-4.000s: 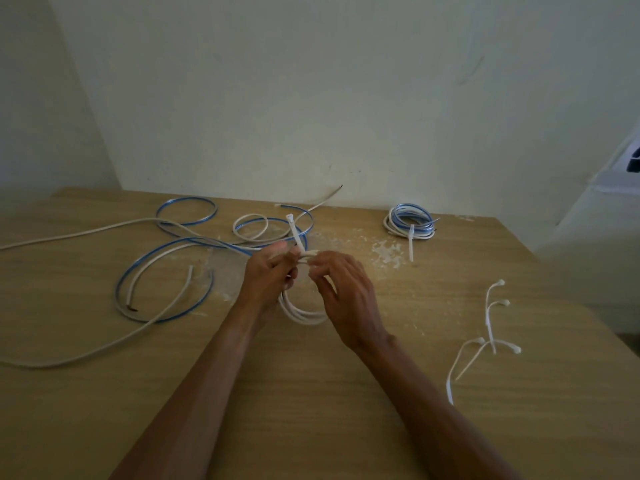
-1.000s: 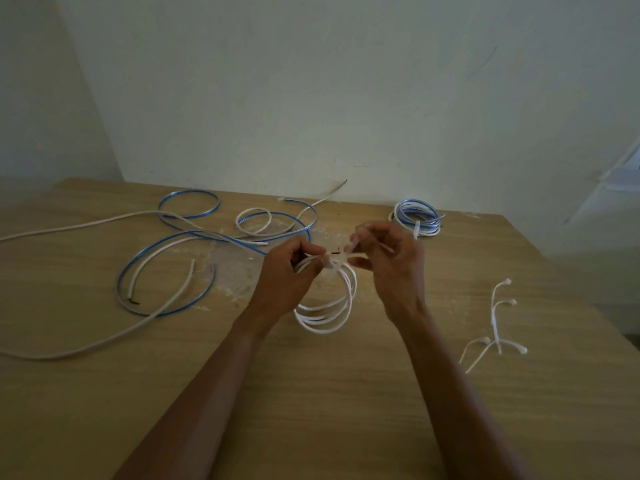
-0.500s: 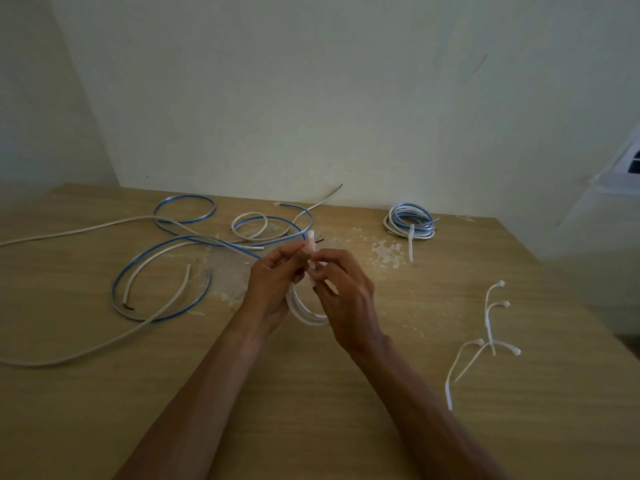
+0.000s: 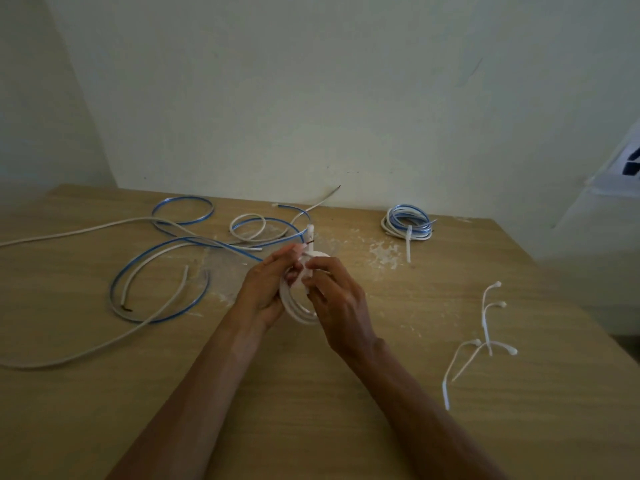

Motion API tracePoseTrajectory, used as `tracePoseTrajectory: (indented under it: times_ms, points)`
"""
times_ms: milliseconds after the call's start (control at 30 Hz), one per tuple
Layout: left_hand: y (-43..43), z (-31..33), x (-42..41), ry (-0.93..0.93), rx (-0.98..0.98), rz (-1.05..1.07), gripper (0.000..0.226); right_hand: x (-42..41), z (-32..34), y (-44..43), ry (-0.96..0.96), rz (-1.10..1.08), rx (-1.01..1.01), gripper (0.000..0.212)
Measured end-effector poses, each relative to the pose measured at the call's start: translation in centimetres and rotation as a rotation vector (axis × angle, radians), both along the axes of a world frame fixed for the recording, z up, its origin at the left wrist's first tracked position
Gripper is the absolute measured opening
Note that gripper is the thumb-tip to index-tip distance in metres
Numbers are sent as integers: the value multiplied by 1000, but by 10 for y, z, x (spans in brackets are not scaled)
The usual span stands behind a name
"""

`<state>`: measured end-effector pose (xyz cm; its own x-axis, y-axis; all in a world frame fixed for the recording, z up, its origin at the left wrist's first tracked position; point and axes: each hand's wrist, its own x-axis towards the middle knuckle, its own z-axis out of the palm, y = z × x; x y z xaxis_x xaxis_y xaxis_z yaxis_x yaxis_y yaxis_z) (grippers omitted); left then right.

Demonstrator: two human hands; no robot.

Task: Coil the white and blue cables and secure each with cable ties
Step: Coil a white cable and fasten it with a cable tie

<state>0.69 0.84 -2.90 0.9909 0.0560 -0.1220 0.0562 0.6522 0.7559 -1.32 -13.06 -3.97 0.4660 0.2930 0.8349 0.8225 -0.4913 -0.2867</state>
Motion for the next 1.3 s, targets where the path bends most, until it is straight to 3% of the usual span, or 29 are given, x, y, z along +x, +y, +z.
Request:
tracePoseTrajectory:
  times_ms: [133,267,500,633,733,867,1033,1133,1300]
  points:
    - [7,6,-2,-28,-85,-108,15,10,1,-8,-9,-269,-40,6]
    - [-2,5,-4,-13,-64,-206,15,23,0,-18,169,-94,87,10]
    - [-5,3,-5,109,-139,-191,13,16,5,-17,0,-39,115,21]
    - [1,4,-5,83,-156,-214,17,15,5,-16,57,21,111,10]
    - [3,0,-1,6,-42,-123,12,13,3,-12,62,34,69,5]
    - [-1,1,-3,-108,307,125,13,14,5,-16,82,-16,129,10]
    - [-3,5,-5,-199,316,272,10,8,10,-18,129,-41,163,13]
    - [2,3,-4,-254,417,345,10,4,14,-16,151,-40,177,11]
    - [-6,3,-8,-402,704,314,10,7,32,-15,603,86,521,29]
